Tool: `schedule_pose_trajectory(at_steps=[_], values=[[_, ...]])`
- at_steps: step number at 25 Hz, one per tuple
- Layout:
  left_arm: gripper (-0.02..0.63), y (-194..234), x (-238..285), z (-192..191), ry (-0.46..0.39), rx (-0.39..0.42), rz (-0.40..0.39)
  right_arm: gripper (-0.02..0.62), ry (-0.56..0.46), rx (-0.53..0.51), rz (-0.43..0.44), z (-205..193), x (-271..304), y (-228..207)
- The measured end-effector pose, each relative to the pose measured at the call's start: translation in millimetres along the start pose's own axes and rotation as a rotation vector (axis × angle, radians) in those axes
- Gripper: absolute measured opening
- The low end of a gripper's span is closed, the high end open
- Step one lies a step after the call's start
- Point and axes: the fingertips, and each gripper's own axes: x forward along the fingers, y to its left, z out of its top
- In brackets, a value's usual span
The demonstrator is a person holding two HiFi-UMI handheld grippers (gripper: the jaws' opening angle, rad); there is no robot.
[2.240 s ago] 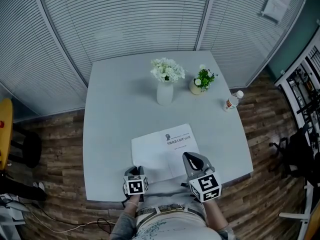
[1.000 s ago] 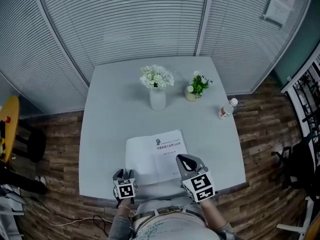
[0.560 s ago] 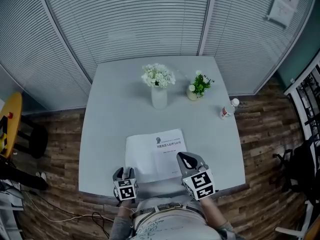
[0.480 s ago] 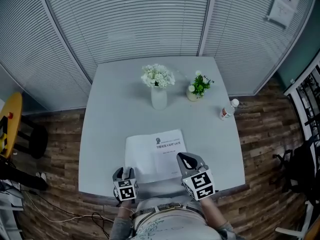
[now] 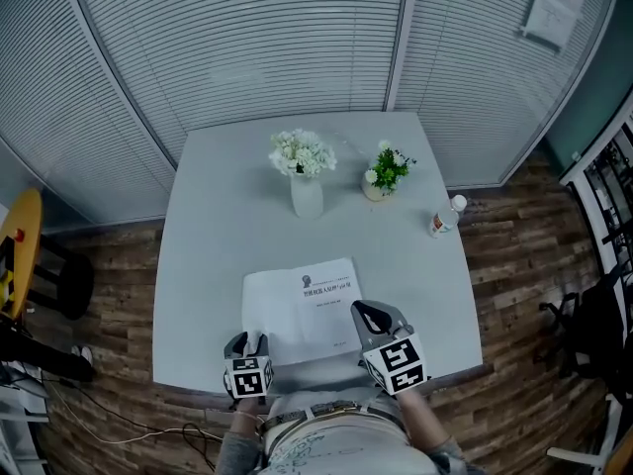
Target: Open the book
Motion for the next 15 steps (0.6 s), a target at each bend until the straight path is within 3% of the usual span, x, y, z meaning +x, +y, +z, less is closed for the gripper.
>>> schedule_pose_trajectory(at_steps=[9,15], values=[[0.030,-28,-6,27,-0.044,0.030,-0.054,0.002,0.036,-0.028,0.044,-5,3,-5],[-0.002,-54,-11,40,-0.068,0.066,-0.099,0.002,0.049,-0.056,0.075,-10,2,-3]])
